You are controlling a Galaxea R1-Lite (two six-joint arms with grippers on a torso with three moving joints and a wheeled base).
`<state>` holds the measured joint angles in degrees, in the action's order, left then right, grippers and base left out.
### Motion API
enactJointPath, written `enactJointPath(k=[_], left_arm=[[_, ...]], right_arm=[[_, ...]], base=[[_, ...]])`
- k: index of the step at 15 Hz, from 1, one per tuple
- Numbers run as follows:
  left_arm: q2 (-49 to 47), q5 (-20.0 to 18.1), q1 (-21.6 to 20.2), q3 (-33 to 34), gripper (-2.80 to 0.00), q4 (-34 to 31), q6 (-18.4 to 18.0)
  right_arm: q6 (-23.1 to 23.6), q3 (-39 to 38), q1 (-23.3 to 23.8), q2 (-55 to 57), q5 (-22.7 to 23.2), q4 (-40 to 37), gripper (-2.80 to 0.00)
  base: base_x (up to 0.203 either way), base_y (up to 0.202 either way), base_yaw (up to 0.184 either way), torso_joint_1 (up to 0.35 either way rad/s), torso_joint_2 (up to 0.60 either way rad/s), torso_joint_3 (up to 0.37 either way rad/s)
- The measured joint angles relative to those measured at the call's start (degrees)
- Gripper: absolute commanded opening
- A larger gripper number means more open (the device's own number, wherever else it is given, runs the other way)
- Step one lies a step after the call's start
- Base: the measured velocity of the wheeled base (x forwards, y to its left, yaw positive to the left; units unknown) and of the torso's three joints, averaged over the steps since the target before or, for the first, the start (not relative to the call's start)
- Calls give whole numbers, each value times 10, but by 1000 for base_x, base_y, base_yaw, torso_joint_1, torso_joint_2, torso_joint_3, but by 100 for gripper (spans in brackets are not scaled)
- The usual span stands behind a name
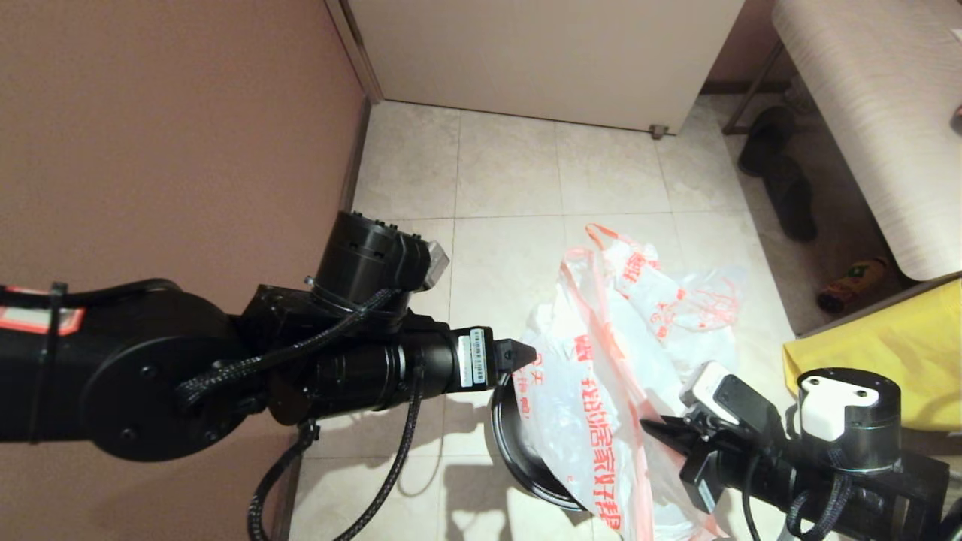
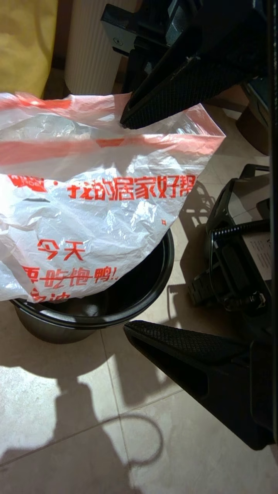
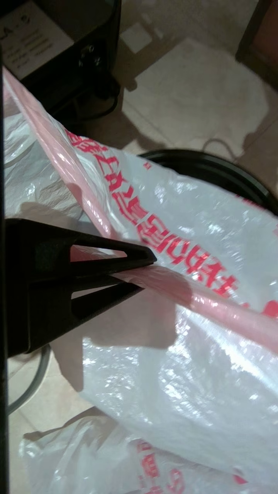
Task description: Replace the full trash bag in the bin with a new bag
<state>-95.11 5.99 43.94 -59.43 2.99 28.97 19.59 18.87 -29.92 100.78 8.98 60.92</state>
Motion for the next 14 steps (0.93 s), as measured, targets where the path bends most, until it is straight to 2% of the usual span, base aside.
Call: enactJointPath(k=[4,6,9,11,14], left_arm=[[4,-11,1,6,0,20,42],[-17,-26,23,4,0,26,49],[-71,-51,30,-21,0,39,48],[-115,-60,31,-58,0,60,31],[-170,-64,14,-77,0,69,-35]], right_arm=[[-26,24,-53,-18,1,0,-280],[-41,34,-58,-18,2,2,-280],[-53,34,-48,-20,15,2,-280],[-61,33,-20,-23,48,1,-280],[-66,29,30,-37,135,1,-280]], base=[[0,0,0,0,0,0],[0,0,0,0,0,0],[0,0,0,0,0,0],[0,0,0,0,0,0],[0,0,0,0,0,0]])
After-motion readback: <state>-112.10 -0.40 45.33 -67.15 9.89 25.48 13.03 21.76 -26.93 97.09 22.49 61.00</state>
